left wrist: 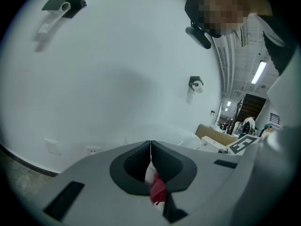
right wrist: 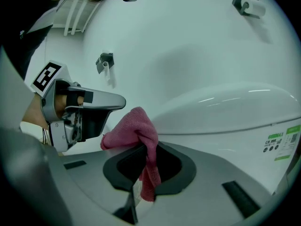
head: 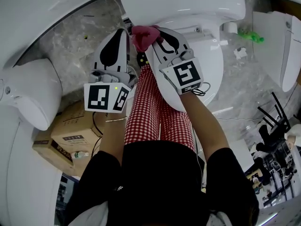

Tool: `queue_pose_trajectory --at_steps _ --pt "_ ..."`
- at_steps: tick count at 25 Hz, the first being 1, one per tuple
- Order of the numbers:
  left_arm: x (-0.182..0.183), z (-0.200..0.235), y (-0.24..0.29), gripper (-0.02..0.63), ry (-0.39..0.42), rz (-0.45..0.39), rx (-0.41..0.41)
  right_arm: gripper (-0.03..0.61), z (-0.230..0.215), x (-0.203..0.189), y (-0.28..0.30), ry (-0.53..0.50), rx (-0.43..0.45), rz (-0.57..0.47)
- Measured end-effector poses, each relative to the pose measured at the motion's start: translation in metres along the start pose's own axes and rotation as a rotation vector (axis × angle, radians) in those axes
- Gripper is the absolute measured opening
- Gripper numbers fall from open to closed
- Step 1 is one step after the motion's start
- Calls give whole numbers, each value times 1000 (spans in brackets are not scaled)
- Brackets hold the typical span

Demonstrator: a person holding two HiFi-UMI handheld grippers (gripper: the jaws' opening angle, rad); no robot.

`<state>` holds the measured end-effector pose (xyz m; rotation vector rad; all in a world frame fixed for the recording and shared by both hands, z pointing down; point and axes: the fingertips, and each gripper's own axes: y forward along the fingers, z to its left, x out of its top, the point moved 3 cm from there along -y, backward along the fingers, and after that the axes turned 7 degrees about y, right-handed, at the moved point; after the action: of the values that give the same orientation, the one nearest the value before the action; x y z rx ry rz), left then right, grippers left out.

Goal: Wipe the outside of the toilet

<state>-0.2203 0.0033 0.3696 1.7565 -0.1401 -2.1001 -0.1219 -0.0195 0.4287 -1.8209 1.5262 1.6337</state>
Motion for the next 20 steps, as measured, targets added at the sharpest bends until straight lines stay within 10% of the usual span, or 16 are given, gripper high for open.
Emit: queue_pose_trajectory --at_steps 20 --pt "-15 -32 17 11 17 37 -83 60 -27 7 -14 47 -92 -55"
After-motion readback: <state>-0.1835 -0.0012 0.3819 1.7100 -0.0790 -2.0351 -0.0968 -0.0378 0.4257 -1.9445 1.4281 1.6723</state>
